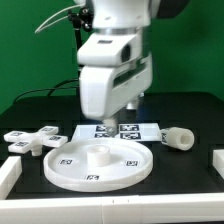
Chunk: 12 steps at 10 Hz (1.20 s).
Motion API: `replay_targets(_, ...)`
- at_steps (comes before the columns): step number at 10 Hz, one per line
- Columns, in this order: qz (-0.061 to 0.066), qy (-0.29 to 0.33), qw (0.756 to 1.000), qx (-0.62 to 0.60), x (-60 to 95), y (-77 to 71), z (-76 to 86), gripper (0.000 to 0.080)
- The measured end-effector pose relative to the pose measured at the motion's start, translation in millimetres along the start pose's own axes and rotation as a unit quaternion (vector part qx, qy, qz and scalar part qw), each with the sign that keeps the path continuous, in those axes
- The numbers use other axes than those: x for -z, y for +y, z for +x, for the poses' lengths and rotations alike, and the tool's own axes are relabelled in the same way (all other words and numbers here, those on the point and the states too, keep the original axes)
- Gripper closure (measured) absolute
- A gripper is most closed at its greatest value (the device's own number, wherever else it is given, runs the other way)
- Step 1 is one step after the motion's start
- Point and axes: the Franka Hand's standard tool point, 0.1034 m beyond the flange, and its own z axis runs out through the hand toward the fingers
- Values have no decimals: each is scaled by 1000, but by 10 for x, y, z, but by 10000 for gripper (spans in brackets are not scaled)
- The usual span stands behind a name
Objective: Assemble round table
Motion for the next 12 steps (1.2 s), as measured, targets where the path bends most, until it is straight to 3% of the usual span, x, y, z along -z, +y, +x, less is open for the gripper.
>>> replay_targets(4,11,1,1000,5,-244,114,-314,150)
replay_targets(9,29,-1,1000,4,-481,47,-276,150)
replay_targets(12,33,-2,999,4,-534,43,-296,150)
